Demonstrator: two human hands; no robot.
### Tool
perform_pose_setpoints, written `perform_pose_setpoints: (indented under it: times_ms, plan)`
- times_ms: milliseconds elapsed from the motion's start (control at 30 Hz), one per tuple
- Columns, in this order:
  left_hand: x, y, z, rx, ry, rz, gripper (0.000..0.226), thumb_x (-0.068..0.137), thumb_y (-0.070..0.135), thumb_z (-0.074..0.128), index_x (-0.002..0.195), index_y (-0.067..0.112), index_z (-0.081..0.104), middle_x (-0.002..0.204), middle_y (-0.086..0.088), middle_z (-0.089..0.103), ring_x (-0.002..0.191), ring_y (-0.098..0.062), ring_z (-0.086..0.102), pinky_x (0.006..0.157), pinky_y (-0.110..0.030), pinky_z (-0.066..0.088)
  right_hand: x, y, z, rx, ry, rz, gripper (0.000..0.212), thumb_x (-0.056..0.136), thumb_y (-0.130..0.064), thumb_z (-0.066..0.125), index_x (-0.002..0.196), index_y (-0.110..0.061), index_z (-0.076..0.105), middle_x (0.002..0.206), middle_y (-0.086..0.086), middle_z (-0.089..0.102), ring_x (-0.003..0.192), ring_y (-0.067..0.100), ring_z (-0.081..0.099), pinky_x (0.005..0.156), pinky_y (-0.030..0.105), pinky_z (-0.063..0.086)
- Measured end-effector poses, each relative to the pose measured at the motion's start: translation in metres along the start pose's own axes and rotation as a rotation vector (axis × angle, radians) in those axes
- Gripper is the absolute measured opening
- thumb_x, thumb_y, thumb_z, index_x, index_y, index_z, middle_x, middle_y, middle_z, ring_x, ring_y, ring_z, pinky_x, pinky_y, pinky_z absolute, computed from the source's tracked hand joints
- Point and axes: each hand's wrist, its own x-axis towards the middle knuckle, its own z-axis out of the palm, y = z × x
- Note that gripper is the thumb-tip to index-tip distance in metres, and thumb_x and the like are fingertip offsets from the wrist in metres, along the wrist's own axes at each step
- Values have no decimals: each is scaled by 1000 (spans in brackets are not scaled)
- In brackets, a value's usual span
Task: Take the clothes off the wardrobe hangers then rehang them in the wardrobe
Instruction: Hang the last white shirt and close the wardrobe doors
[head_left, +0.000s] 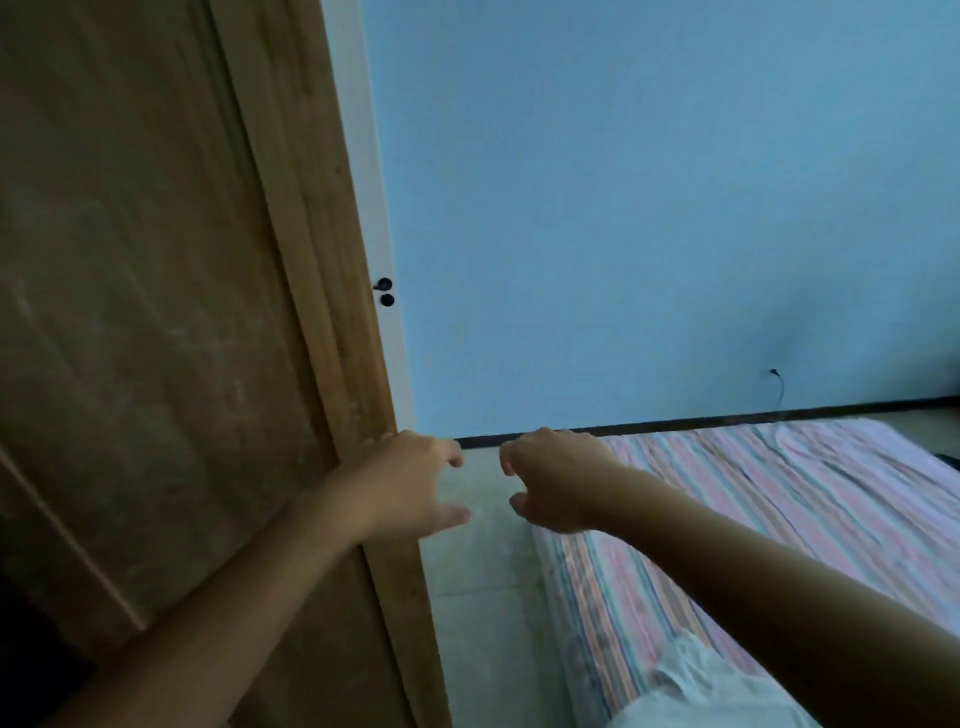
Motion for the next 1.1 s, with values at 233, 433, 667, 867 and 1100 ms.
perform_pose_setpoints:
  times_ms: [233,433,667,867,1100]
  plan:
    - [62,45,16,81,-45,313,65,75,69,60,130,36,53,126,10,62,107,-15,61,81,-33,48,-41,55,15,-28,6,328,19,92,-28,58,106,-15,59,104,4,63,91,23,63,80,40,57]
    - [100,89,33,74,-98,525,63,77,68,60,129,33,54,129,9,61,112,-15,59,77,-31,38,-90,86,27,36,-28,619,27,92,-34,59,114,-18,59,106,1,62,90,21,62,78,38,57]
    - [121,160,71,15,-194,717,60,81,62,63,130,29,56,128,5,63,113,-16,60,84,-31,43,-166,117,50,118,-83,883,24,93,-36,61,112,-20,61,104,-1,63,92,18,63,80,34,56]
    - [141,245,131,2,-240,829,51,85,56,64,128,27,57,124,2,65,109,-19,62,87,-36,51,-235,158,97,174,-89,1039,25,91,-34,61,111,-19,62,106,1,64,92,20,62,82,37,55]
    - [172,349,213,-73,-390,852,46,88,49,66,127,24,60,123,-1,65,111,-19,61,87,-36,50,-291,234,162,243,-23,1173,28,93,-35,56,117,-23,60,115,1,64,103,25,61,70,30,40]
